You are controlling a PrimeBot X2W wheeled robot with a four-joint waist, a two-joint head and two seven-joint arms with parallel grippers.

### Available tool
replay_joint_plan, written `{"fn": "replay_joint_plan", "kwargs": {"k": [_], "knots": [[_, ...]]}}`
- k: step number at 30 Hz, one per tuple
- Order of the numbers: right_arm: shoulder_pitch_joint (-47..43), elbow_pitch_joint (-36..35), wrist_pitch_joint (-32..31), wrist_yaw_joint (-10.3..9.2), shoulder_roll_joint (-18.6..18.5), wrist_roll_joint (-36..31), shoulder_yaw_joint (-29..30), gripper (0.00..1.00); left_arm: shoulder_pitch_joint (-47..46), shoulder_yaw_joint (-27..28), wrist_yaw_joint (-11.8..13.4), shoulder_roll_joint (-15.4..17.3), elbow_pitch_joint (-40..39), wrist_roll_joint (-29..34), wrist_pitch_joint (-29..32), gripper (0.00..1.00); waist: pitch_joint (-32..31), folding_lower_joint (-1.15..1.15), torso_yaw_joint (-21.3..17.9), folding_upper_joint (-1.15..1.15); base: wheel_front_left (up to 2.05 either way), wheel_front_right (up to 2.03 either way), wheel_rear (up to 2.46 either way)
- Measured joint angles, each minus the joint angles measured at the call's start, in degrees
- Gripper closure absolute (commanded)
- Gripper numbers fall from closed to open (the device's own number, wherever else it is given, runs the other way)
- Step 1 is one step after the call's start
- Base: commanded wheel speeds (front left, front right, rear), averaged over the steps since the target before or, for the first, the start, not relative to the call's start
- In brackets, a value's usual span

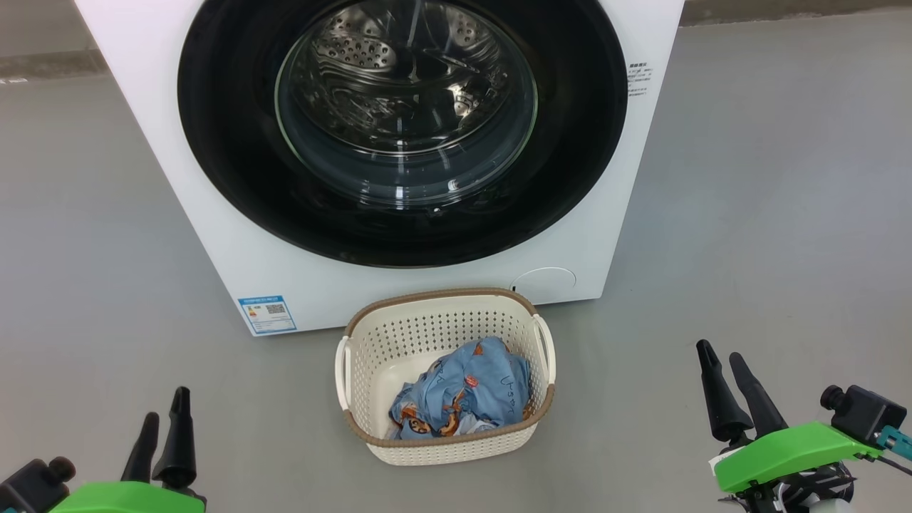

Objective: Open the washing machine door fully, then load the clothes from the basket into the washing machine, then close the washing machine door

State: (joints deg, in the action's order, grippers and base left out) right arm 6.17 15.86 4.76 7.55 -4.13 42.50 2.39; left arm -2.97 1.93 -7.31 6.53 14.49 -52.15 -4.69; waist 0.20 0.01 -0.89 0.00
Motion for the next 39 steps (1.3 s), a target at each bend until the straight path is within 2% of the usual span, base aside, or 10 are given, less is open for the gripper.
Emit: {"fn": "replay_joint_plan", "kwargs": {"k": [20, 39], "knots": [[1.54, -0.02, 3.46, 0.00, -1.02, -14.47, -1.79, 0.00, 0.04, -2.43, -0.01, 2.61, -2.09, 12.18, -3.48, 0.00, -0.32, 0.00, -0.27, 0.00, 0.00, 0.00, 0.00], [3.39, 0.16, 6.47, 0.00, -1.29, -27.32, -3.16, 0.00, 0.06, -2.97, -0.02, 3.65, -3.15, 21.51, -6.53, 0.00, -0.46, 0.00, -0.51, 0.00, 0.00, 0.00, 0.00]]}}
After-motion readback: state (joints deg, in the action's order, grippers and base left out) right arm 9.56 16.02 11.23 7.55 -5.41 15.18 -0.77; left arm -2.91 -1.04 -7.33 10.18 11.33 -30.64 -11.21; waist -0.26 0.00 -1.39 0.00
